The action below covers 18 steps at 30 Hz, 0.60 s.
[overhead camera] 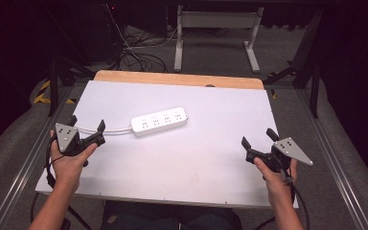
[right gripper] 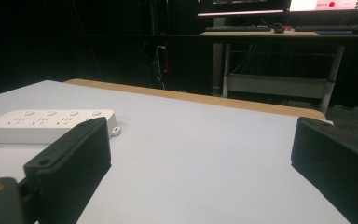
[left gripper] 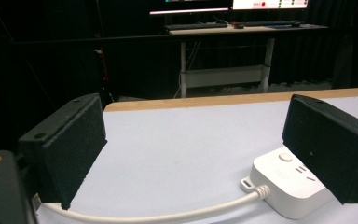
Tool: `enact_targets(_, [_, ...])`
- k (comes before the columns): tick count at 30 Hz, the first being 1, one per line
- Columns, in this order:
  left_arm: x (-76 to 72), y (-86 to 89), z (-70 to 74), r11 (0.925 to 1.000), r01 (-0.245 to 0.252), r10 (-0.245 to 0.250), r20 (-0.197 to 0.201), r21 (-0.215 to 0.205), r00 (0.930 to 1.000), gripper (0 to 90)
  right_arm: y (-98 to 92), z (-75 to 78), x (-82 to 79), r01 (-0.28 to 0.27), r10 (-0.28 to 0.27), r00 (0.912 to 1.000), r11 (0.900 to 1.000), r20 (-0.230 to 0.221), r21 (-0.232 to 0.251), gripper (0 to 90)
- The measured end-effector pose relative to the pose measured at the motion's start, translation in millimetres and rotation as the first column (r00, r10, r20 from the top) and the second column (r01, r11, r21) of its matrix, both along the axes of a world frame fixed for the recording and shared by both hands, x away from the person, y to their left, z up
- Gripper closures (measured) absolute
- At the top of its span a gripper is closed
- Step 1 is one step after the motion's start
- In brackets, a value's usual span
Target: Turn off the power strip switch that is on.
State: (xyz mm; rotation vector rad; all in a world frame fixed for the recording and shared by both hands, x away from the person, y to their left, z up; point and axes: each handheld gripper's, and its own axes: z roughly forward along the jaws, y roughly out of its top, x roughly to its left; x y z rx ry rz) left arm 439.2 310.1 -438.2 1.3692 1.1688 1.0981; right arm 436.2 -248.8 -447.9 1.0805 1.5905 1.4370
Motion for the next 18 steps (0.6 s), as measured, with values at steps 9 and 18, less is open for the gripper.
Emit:
enact_targets(9, [-0.2, 0.1, -0.2, 0.9999, 0.009, -0.009, 0.006, 0.006, 0.9999, 17.5, 1.5, -0.4, -0.2, -0.006, 0.006, 1.0000, 1.000, -0.004, -0.017, 5.1])
enact_targets(18, [-1.1, 2.4, 0.1, 0.9999, 0.014, -0.014, -0.011, 0.002, 0.9998, 28.1, 2.6, -0.7, 1.3, -0.018, 0.018, 0.9998, 1.000, -0.001, -0.012, 5.1])
